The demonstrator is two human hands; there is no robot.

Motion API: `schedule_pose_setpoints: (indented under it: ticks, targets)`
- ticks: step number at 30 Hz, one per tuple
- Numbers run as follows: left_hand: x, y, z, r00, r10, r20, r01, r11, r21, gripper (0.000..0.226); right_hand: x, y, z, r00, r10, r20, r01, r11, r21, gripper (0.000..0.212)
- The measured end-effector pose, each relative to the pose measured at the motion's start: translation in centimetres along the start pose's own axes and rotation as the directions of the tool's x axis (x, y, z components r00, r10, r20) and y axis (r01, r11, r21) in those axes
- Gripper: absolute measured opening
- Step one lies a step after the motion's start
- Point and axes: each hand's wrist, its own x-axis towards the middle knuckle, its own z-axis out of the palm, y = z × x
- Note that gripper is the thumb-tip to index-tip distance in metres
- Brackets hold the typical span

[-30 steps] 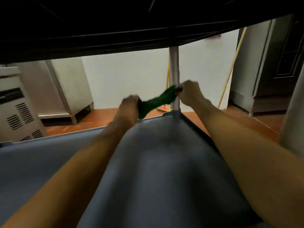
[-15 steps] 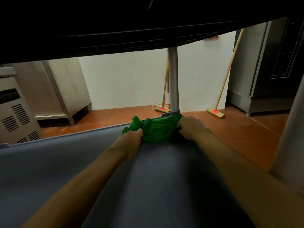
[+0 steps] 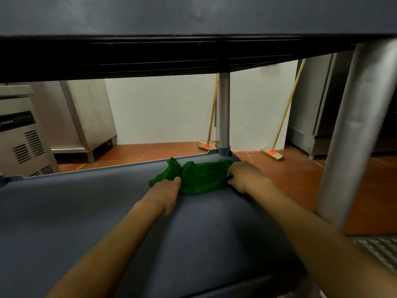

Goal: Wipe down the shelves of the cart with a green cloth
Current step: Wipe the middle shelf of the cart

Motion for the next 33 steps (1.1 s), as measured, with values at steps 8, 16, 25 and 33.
schedule_pose_setpoints:
  ticks: [8, 16, 25, 33]
  targets:
    - [-3.5, 0.7, -0.7, 0.999, -0.019, 0.036, 0.019, 1.000, 0.020, 0.009, -4.4, -1.3, -0.9, 0.998, -0.039, 0.043, 0.043, 0.995, -0.085, 0.020]
    - [-7.7, -0.4, -2.9, 0.999, 0.017, 0.049, -0.015, 0.998, -0.058, 0.012, -9.1, -4.0, -2.2, 0.979, -0.181, 0.091, 0.199, 0.944, -0.264, 0.009]
    - [-13.4, -0.7, -4.0, 0.990, 0.141, 0.018, -0.140, 0.989, -0.046, 0.009, -10.3, -2.9, -3.0, 0.969, -0.171, 0.181, 0.180, 0.983, -0.035, 0.022]
    - [-16.1, -1.8, -5.4, 0.992, 0.123, 0.035, -0.113, 0.973, -0.203, 0.009, -13.6, -3.1, -4.7, 0.899, -0.258, 0.354, 0.213, 0.964, 0.161, 0.027]
